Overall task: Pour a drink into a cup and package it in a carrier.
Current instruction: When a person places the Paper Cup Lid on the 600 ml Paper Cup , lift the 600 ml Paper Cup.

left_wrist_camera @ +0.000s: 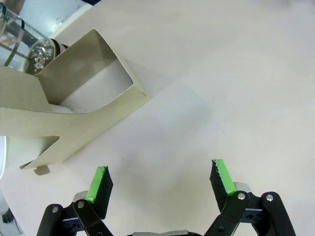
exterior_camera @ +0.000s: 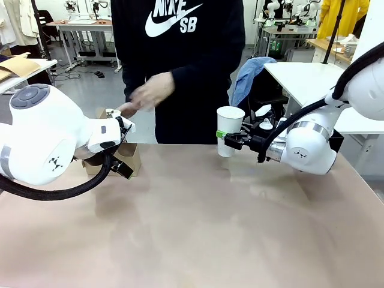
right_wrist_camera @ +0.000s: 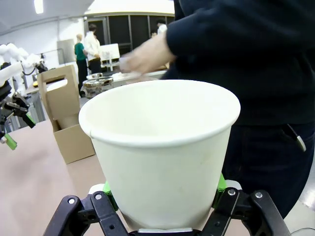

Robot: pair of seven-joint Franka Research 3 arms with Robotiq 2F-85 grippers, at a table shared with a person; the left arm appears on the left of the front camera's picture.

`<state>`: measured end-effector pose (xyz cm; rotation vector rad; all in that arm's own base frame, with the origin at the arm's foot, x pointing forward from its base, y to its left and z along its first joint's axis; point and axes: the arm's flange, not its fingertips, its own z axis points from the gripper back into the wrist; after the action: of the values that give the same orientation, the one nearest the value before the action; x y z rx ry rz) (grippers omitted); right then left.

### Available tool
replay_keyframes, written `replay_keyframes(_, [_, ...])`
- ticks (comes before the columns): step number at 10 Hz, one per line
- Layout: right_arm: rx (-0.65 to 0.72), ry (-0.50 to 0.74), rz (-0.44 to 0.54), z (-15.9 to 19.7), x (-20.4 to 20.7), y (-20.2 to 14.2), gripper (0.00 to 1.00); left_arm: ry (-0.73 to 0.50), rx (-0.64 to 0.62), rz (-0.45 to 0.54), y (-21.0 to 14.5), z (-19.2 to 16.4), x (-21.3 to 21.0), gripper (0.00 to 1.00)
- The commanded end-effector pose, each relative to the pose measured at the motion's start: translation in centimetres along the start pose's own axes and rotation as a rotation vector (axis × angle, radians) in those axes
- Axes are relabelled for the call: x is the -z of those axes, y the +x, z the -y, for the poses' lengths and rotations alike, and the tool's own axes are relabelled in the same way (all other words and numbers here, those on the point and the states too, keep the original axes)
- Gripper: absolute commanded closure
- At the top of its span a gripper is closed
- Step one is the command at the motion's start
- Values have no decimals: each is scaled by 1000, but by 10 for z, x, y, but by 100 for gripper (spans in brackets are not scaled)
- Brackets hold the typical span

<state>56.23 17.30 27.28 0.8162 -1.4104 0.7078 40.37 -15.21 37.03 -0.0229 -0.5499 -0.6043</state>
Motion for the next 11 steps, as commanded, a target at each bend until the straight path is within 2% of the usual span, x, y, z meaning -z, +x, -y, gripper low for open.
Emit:
replay_keyframes(1, [-6, 2, 5, -3, 0, 6, 20, -2, -1, 1, 0, 0, 0, 0])
replay_keyframes(11, [-6, 2, 5, -3, 0, 6, 20, -2, -1, 1, 0, 0, 0, 0])
